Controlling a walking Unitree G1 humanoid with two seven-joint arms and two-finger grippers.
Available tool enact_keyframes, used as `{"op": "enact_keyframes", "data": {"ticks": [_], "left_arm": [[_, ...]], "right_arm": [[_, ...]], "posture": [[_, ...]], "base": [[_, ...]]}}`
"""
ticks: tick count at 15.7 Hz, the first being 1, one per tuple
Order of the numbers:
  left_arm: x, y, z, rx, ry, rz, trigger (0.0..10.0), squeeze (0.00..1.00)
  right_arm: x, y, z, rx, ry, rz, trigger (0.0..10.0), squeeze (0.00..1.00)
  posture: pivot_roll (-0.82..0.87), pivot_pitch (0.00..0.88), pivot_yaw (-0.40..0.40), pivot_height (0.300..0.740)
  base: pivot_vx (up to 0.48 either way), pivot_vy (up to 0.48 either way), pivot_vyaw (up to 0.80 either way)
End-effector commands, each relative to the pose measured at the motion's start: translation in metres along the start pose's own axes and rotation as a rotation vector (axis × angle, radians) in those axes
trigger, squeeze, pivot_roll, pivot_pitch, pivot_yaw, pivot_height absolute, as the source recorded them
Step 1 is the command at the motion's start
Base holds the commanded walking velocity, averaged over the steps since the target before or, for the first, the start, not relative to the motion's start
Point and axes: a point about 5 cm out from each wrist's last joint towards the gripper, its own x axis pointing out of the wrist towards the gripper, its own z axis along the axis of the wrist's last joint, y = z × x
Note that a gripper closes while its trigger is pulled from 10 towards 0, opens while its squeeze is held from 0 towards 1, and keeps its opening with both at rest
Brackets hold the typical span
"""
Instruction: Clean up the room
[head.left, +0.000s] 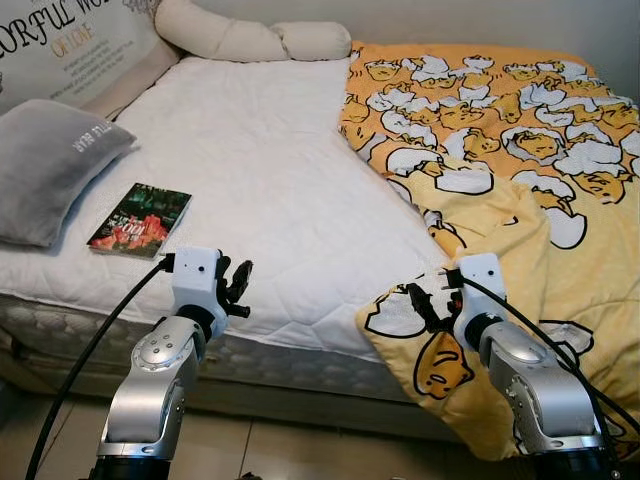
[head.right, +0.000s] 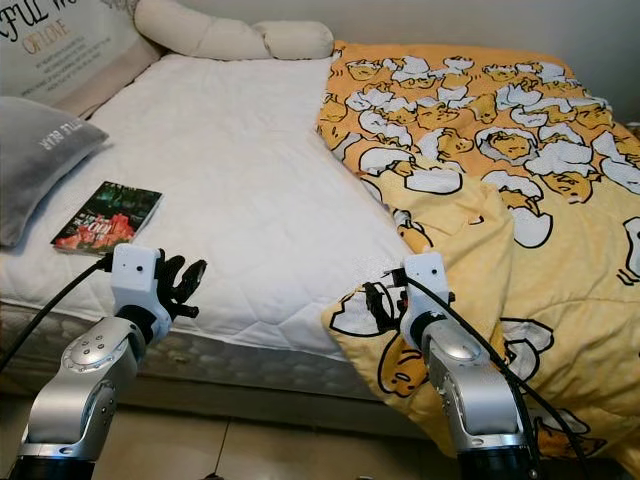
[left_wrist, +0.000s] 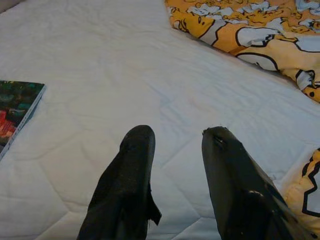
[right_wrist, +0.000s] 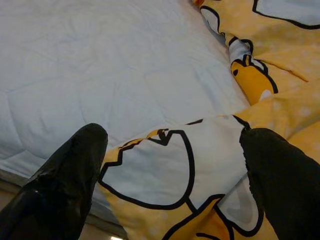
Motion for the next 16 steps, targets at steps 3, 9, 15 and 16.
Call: {"op": "enact_keyframes", "data": {"ticks": [3,9,15,16], "left_arm": [[0.000,-0.001,0.003,-0.005,-0.010,-0.012,10.0,0.00],[-0.001,-0.002,-0.001,-0.003,0.005,-0.023,10.0,0.00],[-0.004,-0.006,-0.002,0.003,0.033,-0.099,10.0,0.00],[-0.005,-0.009,-0.003,0.026,0.049,-0.150,10.0,0.00]], "right_arm": [[0.003,0.002,0.006,-0.067,-0.007,0.011,10.0,0.00],[0.003,-0.001,0.002,-0.028,0.014,-0.013,10.0,0.00],[0.006,-0.001,-0.016,-0.083,0.180,0.047,10.0,0.00],[0.008,-0.002,-0.018,-0.090,0.219,0.081,10.0,1.00]], "posture": [[0.00,0.000,0.025,0.740],[-0.01,0.000,0.026,0.740],[0.00,0.000,0.024,0.740],[0.00,0.000,0.028,0.740]], "base": [[0.320,0.000,0.27],[0.382,0.000,0.27],[0.000,0.000,0.00],[0.000,0.000,0.00]]}}
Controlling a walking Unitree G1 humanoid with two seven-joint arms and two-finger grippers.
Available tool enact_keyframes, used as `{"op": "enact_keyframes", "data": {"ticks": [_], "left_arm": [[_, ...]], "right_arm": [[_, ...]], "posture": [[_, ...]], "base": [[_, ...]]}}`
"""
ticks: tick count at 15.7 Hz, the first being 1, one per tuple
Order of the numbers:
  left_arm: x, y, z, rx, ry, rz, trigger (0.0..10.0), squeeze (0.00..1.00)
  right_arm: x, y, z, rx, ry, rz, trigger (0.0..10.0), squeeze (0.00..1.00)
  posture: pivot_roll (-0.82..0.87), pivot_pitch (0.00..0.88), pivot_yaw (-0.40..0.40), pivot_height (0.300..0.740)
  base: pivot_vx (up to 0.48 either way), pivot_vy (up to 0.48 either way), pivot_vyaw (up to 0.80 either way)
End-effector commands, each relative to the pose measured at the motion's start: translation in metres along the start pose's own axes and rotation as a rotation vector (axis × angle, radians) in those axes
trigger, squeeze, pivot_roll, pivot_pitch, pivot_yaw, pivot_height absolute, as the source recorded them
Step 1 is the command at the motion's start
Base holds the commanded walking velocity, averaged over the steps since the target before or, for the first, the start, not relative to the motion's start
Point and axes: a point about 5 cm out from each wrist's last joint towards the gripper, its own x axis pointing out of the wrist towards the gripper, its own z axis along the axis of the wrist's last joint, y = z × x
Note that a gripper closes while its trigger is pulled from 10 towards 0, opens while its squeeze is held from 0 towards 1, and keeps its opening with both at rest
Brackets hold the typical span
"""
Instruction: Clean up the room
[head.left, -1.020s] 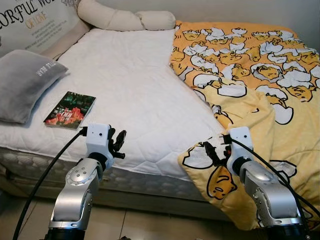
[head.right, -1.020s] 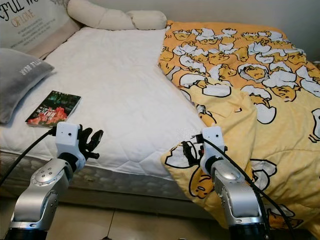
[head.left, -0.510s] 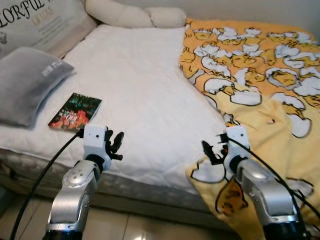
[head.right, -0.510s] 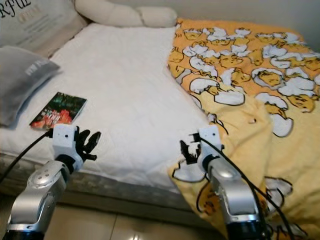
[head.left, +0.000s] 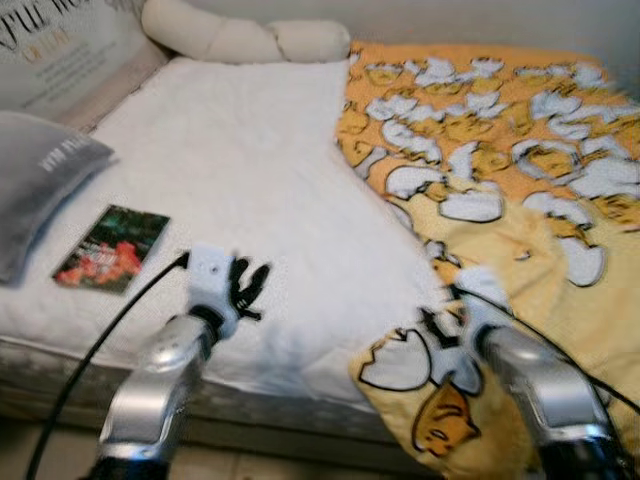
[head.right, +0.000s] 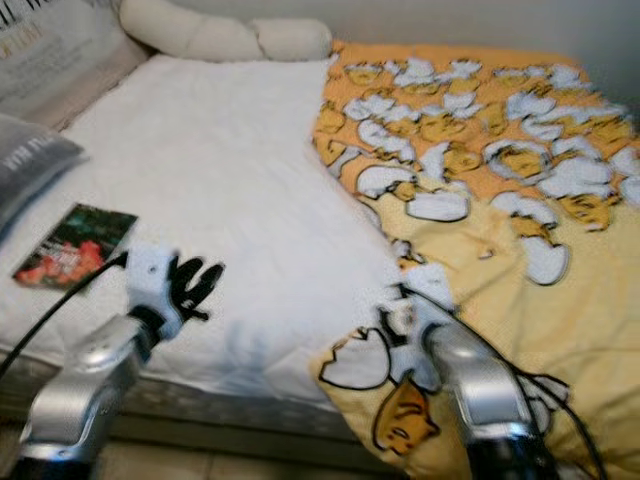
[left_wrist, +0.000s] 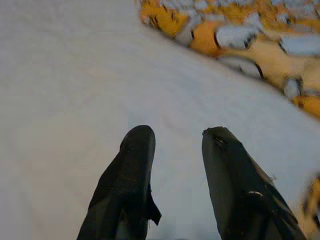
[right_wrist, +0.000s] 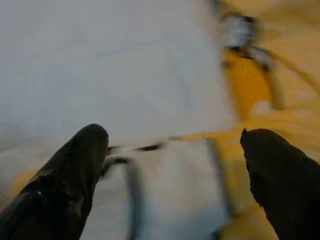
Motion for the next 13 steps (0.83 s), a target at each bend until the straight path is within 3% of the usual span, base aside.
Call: {"op": "enact_keyframes", "data": {"ticks": [1,6,11,13], "left_arm": [[-0.002,0.000,-0.001,0.014,0.016,-0.025,10.0,0.00],[-0.003,0.002,-0.004,0.077,0.129,-0.166,10.0,0.00],[-0.012,-0.003,-0.010,0.127,0.236,-0.328,10.0,0.00],[-0.017,-0.007,-0.013,0.148,0.281,-0.390,10.0,0.00]], "right_arm": [[0.002,0.002,0.000,-0.006,0.030,0.038,10.0,1.00],[0.020,0.000,-0.015,-0.178,0.231,0.216,10.0,1.00],[0.046,0.003,-0.018,-0.301,0.294,0.260,10.0,1.00],[0.053,0.004,-0.026,-0.396,0.323,0.232,10.0,1.00]], "posture": [[0.00,0.000,0.028,0.740],[-0.01,0.000,0.041,0.740],[0.02,0.000,0.039,0.740],[0.02,0.000,0.041,0.740]], "base": [[0.000,0.000,0.00],[0.000,0.000,0.00],[0.000,0.000,0.00],[0.000,0.000,0.00]]}}
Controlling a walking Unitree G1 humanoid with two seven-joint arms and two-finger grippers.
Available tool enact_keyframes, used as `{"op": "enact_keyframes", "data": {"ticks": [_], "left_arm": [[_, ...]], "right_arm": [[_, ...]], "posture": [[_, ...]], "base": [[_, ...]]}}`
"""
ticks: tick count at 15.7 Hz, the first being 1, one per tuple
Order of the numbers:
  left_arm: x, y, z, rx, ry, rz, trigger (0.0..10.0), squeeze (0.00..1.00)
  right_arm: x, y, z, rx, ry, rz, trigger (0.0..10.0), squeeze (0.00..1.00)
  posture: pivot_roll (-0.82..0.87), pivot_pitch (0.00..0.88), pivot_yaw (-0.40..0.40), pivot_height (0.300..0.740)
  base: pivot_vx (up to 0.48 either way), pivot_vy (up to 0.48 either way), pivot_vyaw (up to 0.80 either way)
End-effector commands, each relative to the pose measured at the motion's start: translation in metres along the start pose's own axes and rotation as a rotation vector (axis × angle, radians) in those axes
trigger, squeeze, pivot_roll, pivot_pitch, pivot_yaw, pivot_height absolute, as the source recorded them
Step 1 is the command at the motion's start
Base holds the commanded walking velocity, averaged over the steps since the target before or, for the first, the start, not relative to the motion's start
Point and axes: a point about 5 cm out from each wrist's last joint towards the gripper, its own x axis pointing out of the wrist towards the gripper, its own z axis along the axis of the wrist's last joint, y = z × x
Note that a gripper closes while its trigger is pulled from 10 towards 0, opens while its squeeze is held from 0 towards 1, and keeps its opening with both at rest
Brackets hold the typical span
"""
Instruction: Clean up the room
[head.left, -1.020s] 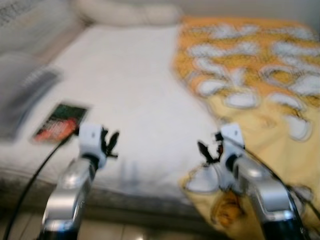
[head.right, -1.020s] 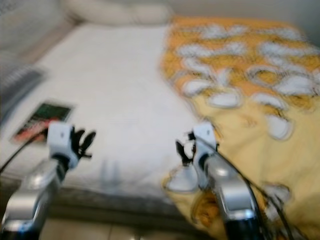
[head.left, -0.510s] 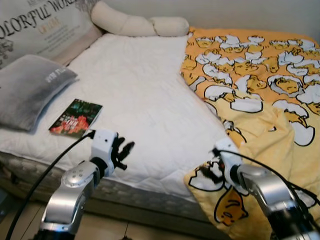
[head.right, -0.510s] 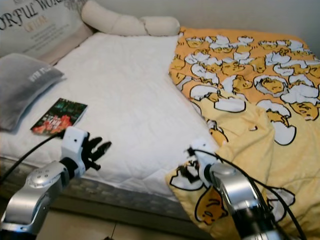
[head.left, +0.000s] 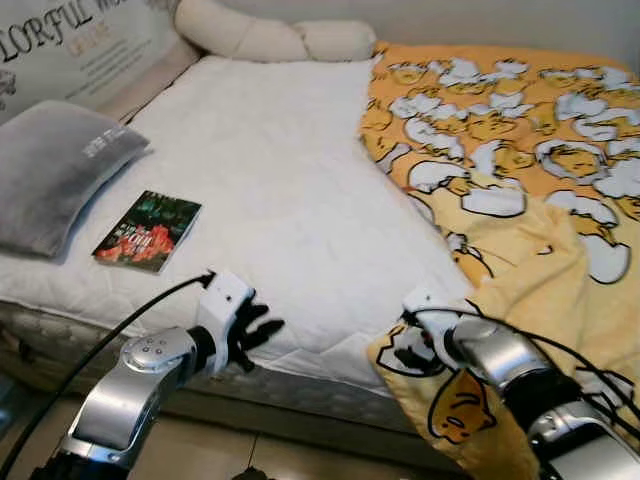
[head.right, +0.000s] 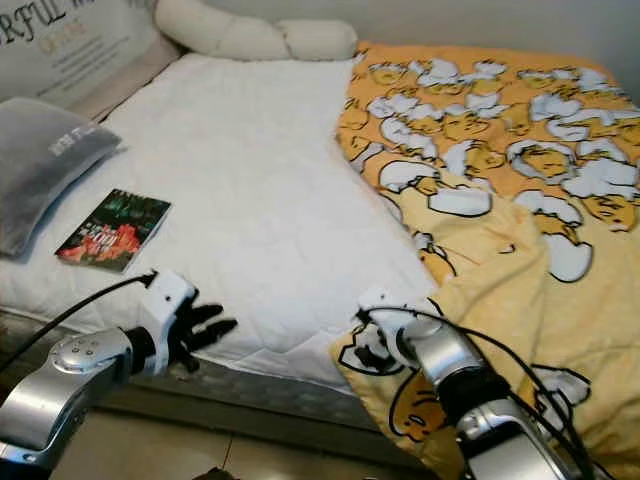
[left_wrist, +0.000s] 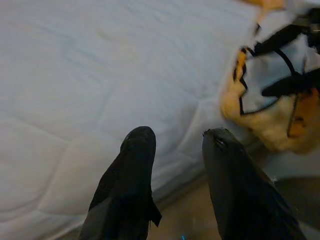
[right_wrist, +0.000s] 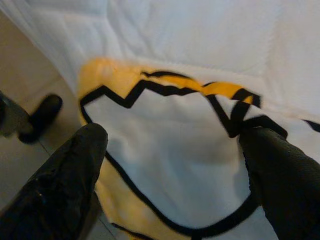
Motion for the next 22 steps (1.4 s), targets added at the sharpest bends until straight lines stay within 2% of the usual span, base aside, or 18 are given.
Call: {"op": "enact_keyframes", "data": {"ticks": [1,2,4,5,6,18,22], "left_arm": [[-0.002,-0.004,-0.001,0.009,0.017,-0.036,10.0,0.00],[-0.003,-0.006,-0.003,0.016,0.034,-0.057,10.0,0.00],[-0.005,-0.008,-0.003,0.026,0.045,-0.072,10.0,0.00],[-0.006,-0.010,-0.002,0.034,0.051,-0.080,10.0,0.00],[-0.006,-0.011,-0.002,0.039,0.057,-0.087,10.0,0.00],[-0.007,-0.018,-0.003,0.032,0.070,-0.095,10.0,0.00],[-0.006,-0.017,-0.003,0.025,0.071,-0.097,10.0,0.00]], "right_arm": [[0.002,0.000,0.002,-0.054,0.008,-0.024,10.0,0.96],[0.008,0.003,0.002,-0.097,0.013,-0.056,10.0,0.00],[0.014,0.008,0.002,-0.135,0.008,-0.095,10.0,0.00],[0.017,0.010,0.002,-0.144,0.006,-0.106,5.8,0.00],[0.019,0.011,0.001,-0.154,0.006,-0.118,0.0,0.00],[0.024,0.016,-0.005,-0.162,-0.009,-0.151,0.0,0.00],[0.023,0.015,-0.007,-0.109,-0.025,-0.147,0.0,0.00]], "posture": [[0.03,0.000,0.043,0.740],[0.03,0.000,0.050,0.740],[0.03,0.000,0.056,0.740],[0.04,0.000,0.057,0.740],[0.04,0.000,0.057,0.740],[0.05,0.000,0.045,0.740],[0.04,0.000,0.046,0.740]], "base": [[0.000,0.000,0.00],[0.000,0.000,0.00],[0.000,0.000,0.00],[0.000,0.000,0.00],[0.000,0.000,0.00],[0.000,0.000,0.00],[0.000,0.000,0.00]]}}
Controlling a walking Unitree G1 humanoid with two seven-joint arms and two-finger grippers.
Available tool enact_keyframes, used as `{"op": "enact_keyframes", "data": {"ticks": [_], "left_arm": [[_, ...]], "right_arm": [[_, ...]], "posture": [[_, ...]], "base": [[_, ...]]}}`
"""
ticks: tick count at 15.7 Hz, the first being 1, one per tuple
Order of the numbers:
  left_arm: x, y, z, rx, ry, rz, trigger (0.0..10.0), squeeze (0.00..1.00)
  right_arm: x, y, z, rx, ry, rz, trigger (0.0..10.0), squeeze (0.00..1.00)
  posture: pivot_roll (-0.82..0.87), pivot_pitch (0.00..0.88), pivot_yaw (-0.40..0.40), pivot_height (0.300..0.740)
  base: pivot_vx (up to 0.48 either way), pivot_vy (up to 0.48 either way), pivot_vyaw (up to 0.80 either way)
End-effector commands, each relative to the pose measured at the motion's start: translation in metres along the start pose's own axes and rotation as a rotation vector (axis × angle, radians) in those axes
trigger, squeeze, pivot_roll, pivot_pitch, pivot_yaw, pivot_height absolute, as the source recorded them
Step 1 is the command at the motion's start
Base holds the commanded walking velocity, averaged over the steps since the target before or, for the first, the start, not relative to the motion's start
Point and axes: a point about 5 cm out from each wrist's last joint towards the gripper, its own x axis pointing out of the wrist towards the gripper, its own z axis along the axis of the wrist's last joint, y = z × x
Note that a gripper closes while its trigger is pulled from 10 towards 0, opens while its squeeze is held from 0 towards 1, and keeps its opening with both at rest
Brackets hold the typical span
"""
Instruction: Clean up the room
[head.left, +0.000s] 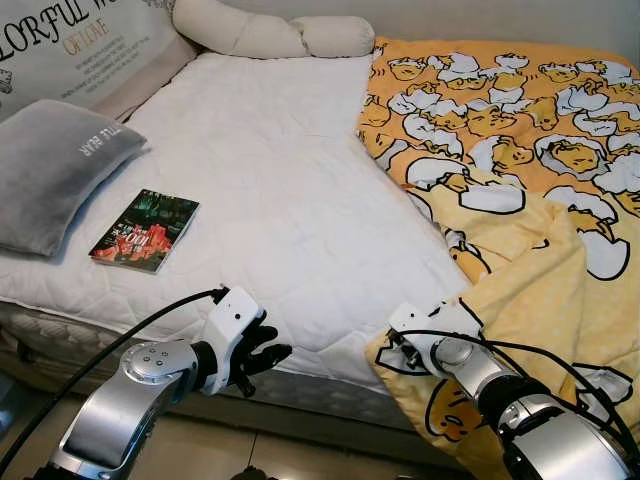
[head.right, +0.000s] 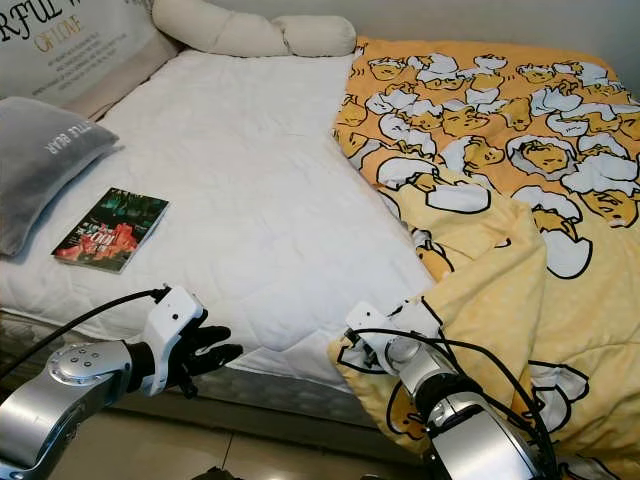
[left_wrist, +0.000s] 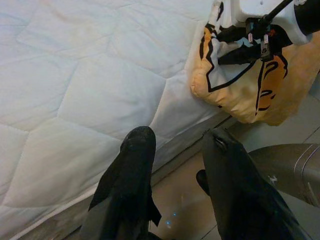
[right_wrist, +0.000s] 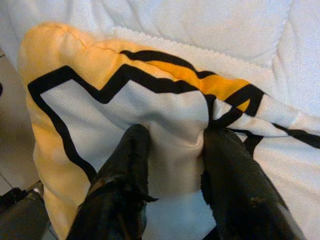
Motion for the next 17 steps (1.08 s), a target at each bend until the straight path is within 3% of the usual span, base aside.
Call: {"op": "enact_keyframes", "data": {"ticks": [1,7,12,17], "left_arm": [[0.000,-0.002,0.000,0.000,0.005,-0.009,10.0,0.00],[0.002,-0.002,-0.001,-0.008,0.004,-0.011,10.0,0.00],[0.003,0.000,-0.003,-0.013,0.002,-0.009,10.0,0.00],[0.003,0.000,-0.005,-0.012,0.002,-0.012,10.0,0.00]], "right_arm": [[0.000,0.001,0.001,0.033,-0.008,0.017,0.0,0.00],[0.000,0.001,0.000,0.080,-0.033,0.038,0.0,0.00],[-0.002,0.004,0.005,0.167,-0.120,0.149,0.0,0.00],[-0.007,0.026,0.032,0.231,-0.289,0.456,0.0,0.00]], "posture": [[0.04,0.000,0.046,0.740],[0.04,0.000,0.040,0.740],[0.04,0.000,0.040,0.740],[0.03,0.000,0.044,0.740]], "base": [[0.000,0.000,0.00],[0.000,0.000,0.00],[0.000,0.000,0.00],[0.000,0.000,0.00]]}}
